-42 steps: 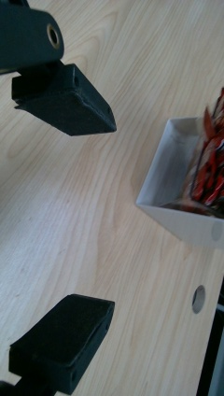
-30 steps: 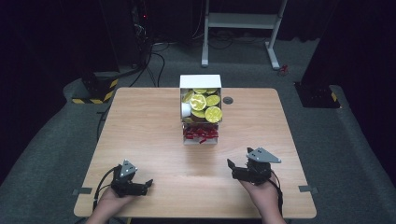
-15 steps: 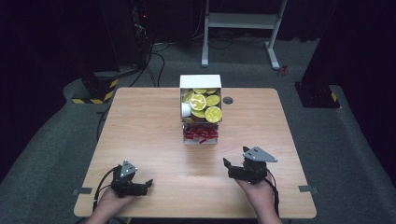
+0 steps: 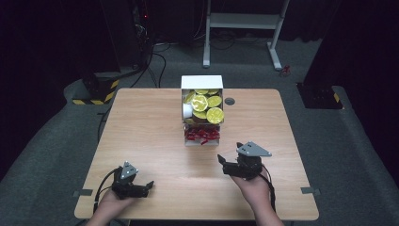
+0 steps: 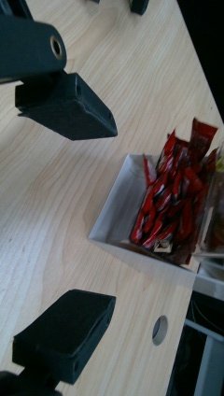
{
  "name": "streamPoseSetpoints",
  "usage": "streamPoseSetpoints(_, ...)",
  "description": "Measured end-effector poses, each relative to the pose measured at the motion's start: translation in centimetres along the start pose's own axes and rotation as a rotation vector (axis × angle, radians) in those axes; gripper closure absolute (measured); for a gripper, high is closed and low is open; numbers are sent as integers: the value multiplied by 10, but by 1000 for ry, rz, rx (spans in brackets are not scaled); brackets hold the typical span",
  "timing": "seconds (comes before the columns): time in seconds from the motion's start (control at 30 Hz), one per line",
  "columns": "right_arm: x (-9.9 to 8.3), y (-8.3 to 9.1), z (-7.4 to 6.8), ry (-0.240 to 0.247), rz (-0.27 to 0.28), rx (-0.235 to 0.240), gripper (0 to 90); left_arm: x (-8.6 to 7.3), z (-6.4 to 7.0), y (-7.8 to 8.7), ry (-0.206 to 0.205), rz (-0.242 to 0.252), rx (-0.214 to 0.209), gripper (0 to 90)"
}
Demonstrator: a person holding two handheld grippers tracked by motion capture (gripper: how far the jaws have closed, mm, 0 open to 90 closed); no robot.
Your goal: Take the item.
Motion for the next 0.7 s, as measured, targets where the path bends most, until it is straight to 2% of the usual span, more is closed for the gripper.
streamPoseSetpoints(0.13,8,1,-4,7,7,3,185,0,0,0,0,1,-1,24)
streamPoseSetpoints(0.23,16,3,-7,-6,27,6,209,0,0,0,-1,1,-2,24)
streamPoseSetpoints(0.4,26,6,-9,8,50,-16,206,0,0,1,-5,-1,-3,24)
streamPoseSetpoints(0.57,40,8,-10,-5,80,-16,211,0,0,1,-5,-1,-4,24)
streamPoseSetpoints(0.7,49,8,-12,6,88,-17,219,0,0,0,-2,1,-3,25)
Point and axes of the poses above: each handheld gripper's, and its own axes: y roughly backward along the jaws, x roughly out of its top, z roughly to its right, the point moved 6 cm from there along -y, roughly forward along the jaws, and after that the axes turned 3 degrees about z, right-handed, at the moved point
